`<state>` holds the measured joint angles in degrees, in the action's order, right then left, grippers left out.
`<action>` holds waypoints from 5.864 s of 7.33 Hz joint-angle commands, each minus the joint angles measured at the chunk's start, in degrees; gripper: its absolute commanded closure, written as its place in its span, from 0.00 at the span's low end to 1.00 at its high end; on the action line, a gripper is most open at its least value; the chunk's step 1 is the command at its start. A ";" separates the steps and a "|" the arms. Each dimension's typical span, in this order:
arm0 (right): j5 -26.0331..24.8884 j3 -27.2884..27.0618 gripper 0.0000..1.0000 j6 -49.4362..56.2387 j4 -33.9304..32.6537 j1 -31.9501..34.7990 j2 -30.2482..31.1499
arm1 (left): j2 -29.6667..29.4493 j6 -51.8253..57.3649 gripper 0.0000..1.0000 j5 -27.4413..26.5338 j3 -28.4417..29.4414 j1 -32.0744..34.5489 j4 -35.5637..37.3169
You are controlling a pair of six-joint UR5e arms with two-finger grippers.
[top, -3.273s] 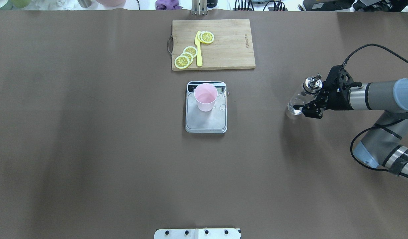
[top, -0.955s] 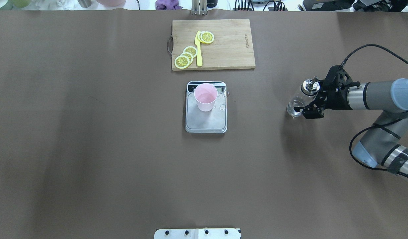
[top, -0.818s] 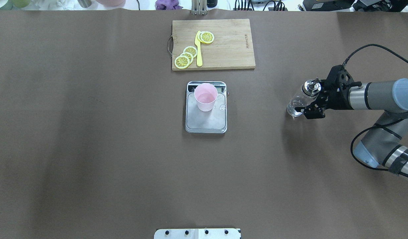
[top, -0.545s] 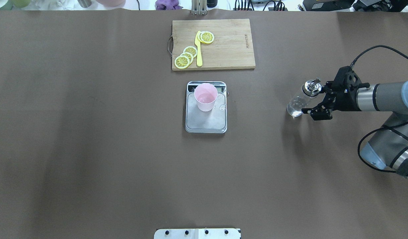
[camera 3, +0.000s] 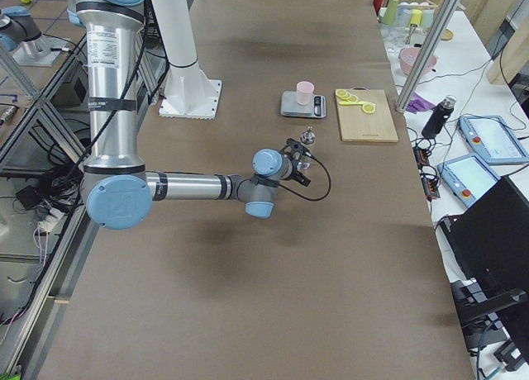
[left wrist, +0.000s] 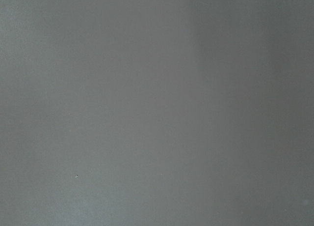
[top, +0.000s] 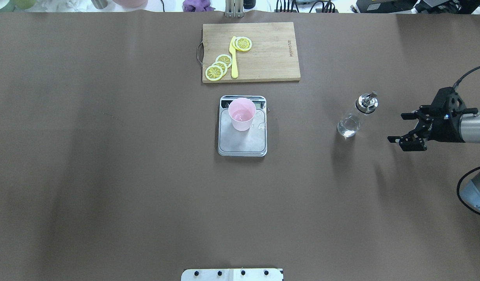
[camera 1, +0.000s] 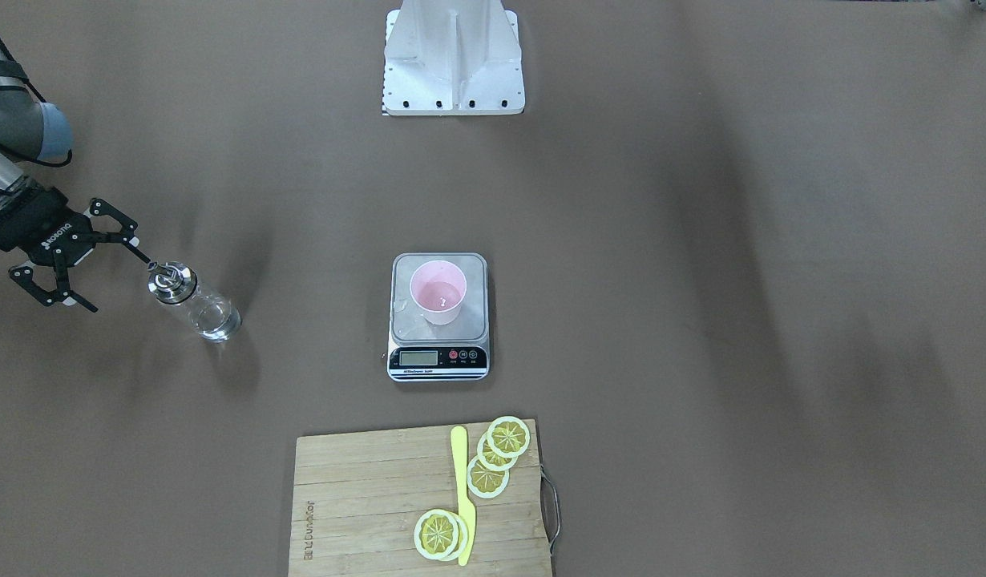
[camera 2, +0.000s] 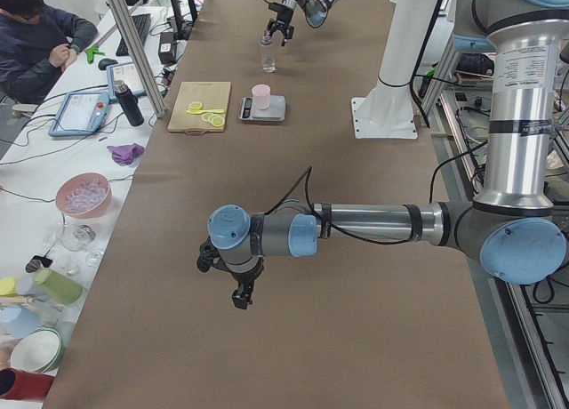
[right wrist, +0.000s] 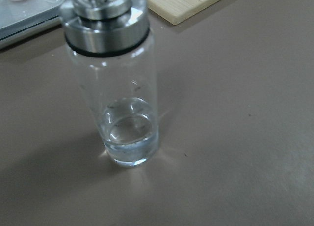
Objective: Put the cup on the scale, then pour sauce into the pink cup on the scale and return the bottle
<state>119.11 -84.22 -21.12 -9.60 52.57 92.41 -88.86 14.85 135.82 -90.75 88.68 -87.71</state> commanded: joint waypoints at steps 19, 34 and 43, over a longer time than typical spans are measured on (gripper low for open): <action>8.15 -8.95 0.00 13.73 -85.10 32.86 -5.84 | 0.36 -0.70 0.01 -0.55 1.10 -0.09 0.96; 7.71 -13.16 0.00 13.48 -81.72 32.86 0.41 | -0.35 -0.35 0.01 -0.64 1.10 -0.18 0.26; 7.98 -13.43 0.00 13.56 -81.72 32.77 0.93 | -0.17 -0.26 0.01 -0.64 2.77 -0.18 -0.09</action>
<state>126.99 -97.59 -7.56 -91.30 85.35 93.26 -88.96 14.61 135.18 -88.20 88.51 -87.79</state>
